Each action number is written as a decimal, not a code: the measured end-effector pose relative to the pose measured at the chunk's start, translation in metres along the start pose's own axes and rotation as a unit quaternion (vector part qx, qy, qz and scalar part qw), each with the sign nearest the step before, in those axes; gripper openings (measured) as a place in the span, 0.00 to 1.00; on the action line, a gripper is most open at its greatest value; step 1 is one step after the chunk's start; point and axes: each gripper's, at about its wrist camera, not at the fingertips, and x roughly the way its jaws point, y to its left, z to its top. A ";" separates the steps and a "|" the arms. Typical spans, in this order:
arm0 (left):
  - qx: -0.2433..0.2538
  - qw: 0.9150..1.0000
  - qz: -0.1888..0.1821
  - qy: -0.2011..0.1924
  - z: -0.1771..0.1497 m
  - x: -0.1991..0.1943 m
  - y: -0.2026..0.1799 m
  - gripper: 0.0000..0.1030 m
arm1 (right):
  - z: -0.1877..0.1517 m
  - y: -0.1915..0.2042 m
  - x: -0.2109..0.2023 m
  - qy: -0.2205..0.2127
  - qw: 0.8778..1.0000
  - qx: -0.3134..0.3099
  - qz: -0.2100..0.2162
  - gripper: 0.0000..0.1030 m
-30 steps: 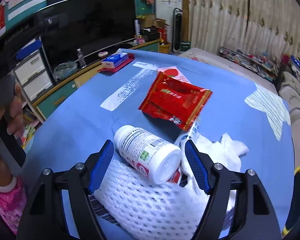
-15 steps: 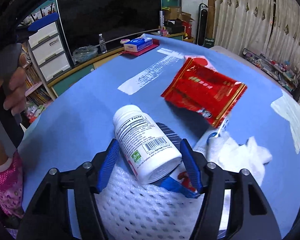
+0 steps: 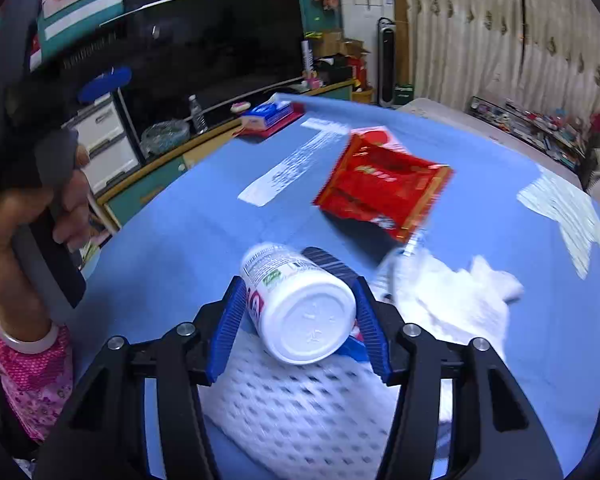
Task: Collect trash
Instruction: 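Lift the pill bottle with the right gripper and carry it over the bin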
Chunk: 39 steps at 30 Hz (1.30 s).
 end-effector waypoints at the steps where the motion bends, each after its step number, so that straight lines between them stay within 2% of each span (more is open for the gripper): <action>1: 0.002 1.000 -0.001 0.001 0.000 0.000 -0.001 0.95 | -0.001 -0.002 -0.005 -0.004 1.000 0.004 -0.002 0.50; 15: 0.034 0.999 -0.036 0.012 -0.011 0.009 -0.026 0.95 | -0.015 -0.071 -0.079 -0.070 0.992 0.078 -0.068 0.49; 20: 0.050 0.997 -0.057 0.034 -0.017 0.015 -0.047 0.95 | -0.021 -0.102 -0.096 -0.084 0.987 0.106 -0.083 0.49; 29: 0.087 0.991 -0.087 0.045 -0.016 0.002 -0.091 0.95 | -0.038 -0.158 -0.129 -0.108 0.977 0.143 -0.119 0.49; 32: 0.087 0.989 -0.103 0.057 -0.016 -0.001 -0.106 0.95 | -0.050 -0.186 -0.142 -0.112 0.969 0.162 -0.150 0.49; 39: 0.103 0.984 -0.124 0.070 -0.024 -0.007 -0.140 0.95 | -0.092 -0.265 -0.160 -0.092 0.938 0.225 -0.245 0.49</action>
